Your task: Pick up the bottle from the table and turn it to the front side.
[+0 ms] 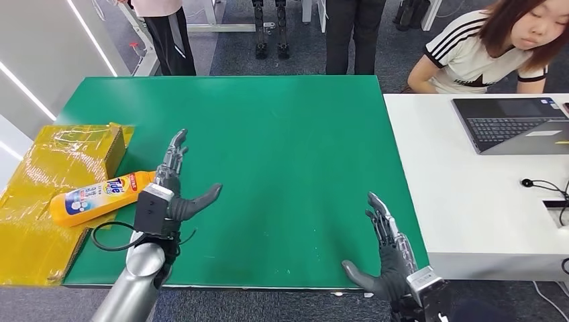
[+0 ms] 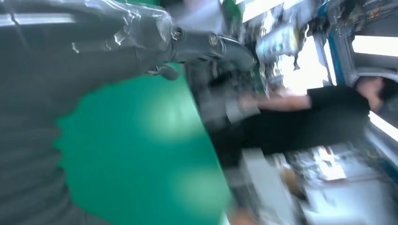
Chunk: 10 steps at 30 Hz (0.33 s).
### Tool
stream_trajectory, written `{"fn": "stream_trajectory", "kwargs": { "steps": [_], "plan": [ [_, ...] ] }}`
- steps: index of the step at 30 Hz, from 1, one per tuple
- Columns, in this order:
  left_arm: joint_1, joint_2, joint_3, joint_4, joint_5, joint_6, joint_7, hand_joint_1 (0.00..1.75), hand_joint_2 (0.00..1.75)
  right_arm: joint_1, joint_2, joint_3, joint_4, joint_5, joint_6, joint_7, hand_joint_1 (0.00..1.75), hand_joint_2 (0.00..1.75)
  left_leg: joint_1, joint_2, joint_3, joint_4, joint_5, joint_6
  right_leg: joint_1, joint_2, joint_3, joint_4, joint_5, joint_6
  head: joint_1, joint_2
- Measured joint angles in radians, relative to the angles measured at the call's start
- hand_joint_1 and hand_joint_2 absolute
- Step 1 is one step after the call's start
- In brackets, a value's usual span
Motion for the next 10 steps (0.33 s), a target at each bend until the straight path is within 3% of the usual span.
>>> {"fn": "stream_trajectory", "kwargs": {
  "steps": [4,10],
  "plan": [
    [0.038,-0.054,-0.030,-0.073,0.021,-0.056,0.007,0.00,1.75,-0.005,0.032,0.015,0.009,0.007,-0.006,0.015,0.00,1.75,0.001,0.000,0.000,0.000,0.000,0.000,0.000,0.000,0.000,0.000,0.000,0.000,0.000,0.000],
    [0.088,-0.081,-0.033,-0.122,0.039,-0.086,0.005,0.00,1.75,-0.002,0.071,0.013,0.001,0.026,0.026,0.028,0.00,1.75,0.001,0.000,0.001,-0.001,0.000,-0.001,0.000,0.000,0.000,0.001,-0.001,-0.001,0.000,0.000]
  ]
}}
